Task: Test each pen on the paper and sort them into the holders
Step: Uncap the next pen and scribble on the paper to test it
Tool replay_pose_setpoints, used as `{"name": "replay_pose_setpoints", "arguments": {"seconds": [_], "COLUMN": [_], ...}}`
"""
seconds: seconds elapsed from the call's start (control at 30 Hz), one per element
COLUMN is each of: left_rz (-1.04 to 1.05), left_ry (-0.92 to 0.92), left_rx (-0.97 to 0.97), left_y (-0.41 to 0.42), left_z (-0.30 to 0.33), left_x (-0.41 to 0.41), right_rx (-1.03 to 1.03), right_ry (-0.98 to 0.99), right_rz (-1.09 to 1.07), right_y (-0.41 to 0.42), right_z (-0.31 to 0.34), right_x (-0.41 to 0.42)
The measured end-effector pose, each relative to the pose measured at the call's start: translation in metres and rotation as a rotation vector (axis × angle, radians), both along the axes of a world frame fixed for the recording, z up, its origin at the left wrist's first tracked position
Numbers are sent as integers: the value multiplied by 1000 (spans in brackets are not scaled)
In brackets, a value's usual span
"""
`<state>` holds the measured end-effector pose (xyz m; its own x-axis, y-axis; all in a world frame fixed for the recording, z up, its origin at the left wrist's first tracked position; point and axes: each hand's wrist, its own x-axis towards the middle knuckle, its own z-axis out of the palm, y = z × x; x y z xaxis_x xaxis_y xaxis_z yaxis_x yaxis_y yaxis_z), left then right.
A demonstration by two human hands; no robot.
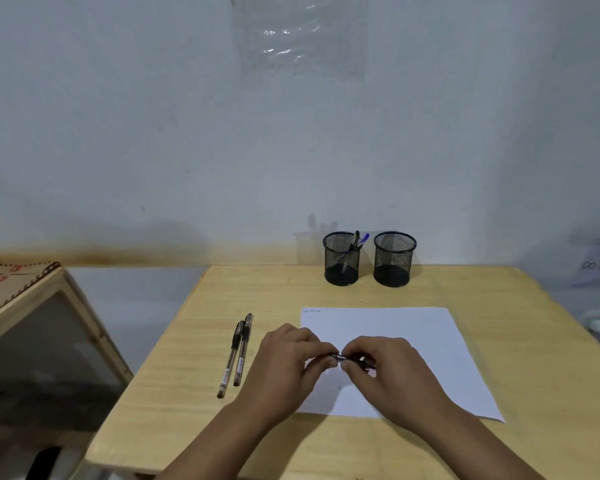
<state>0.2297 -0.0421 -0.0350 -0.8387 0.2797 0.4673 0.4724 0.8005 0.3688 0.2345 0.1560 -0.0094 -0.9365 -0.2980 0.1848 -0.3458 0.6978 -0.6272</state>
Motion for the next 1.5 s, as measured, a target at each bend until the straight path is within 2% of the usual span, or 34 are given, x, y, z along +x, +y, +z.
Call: {"name": "replay_pose_setpoints", "arguments": {"seconds": [0.23, 0.33, 0.47, 0.6, 0.7, 0.87, 1.17, 1.33, 1.43, 1.5], "left_rz": [-6, -5, 59, 265, 412, 559, 571, 527, 424, 325], "left_ry": [-40, -37, -29, -75, -149, -257, -251, -251, -183, -168], "left_rx": [21, 16, 15, 41, -1, -21, -147, -81, -45, -69], "left_y": [-5, -10, -16, -37, -52, -57, -64, -57, -41, -32], "left_z": [-9, -13, -13, -14, -17, -20, -28, -24, -29, -34], "left_x": [-19, -28, -38, -49, -58, -62, -59, -43, -25, -14], "right_rx": [22, -1, -132, -311, -491, -658, -647, -827, -959, -945], "right_ry": [-15, -82, -135, -247, -391, -471, -446, -521, -584, -535], "right_rz": [-115, -124, -90, -163, -193, -227, -231, -172, -101, -45], "right_y": [-9, -13, -14, -7, -2, 0, -5, -6, -5, -2], "right_z": [-8, -11, -18, -26, -31, -38, -42, -41, -40, -42], "right_x": [-10, -19, -34, -42, -46, -46, -44, -42, -42, -41]}}
